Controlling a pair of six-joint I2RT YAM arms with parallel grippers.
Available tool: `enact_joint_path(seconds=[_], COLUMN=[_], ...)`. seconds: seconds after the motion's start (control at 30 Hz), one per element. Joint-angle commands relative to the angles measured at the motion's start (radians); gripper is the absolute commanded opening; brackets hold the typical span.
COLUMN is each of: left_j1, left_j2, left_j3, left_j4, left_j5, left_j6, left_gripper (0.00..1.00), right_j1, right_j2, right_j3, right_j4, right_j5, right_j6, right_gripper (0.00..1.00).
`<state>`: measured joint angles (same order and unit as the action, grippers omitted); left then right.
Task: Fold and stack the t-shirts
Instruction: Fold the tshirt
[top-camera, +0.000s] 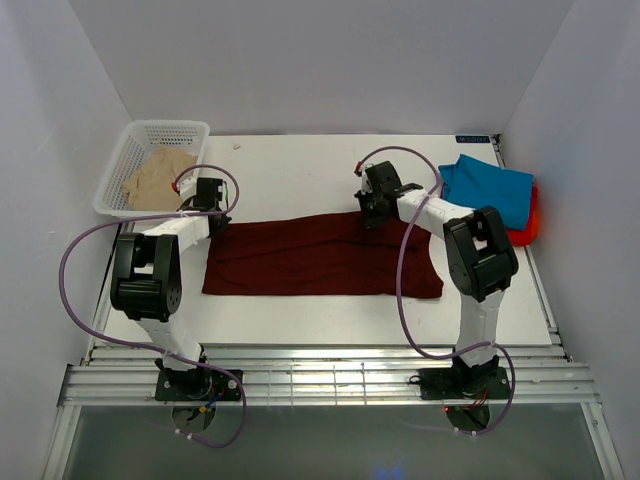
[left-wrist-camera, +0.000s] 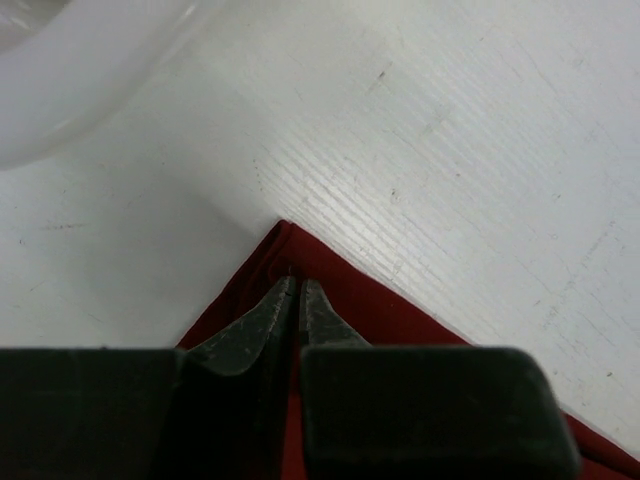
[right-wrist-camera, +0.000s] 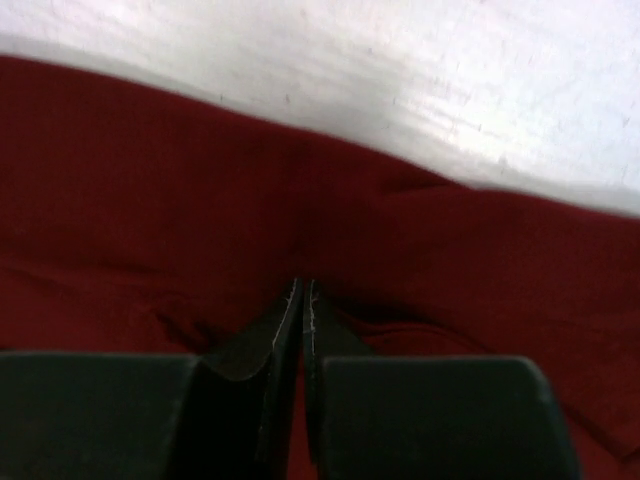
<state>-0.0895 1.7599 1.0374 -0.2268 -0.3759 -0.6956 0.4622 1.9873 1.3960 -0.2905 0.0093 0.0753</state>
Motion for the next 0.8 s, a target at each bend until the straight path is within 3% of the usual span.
enact_joint_path(seconds=[0.0,0.5,0.7,0.77], left_j1=[-0.006,-0.004,-0.004,-0.004], left_j2=[-0.011,0.016,0.012,0.015], left_j3=[0.059,0.116,0.124,0.136], left_j4=[0.009,-0.028,-0.036,-0.042], left_j5=[0.005,0.028,0.034,0.034], left_j6=[0.016,0.030,0.033,0.034], left_gripper=[0.18,0.18,0.18,0.18], right_j1=[0.033,0.217,0.288,0.294], right_j2=[-0.117,-0.383,-0.430,-0.450], right_j3=[-0.069,-0.370,-0.410,-0.402], right_j4=[-0.015,-0.048,-0.098,-0.111], right_j5=[0.035,0.147,0.210,0.236], right_j6=[0.003,0.164,0.210,0.215], right_gripper=[0.08,0.08,0.46,0.49])
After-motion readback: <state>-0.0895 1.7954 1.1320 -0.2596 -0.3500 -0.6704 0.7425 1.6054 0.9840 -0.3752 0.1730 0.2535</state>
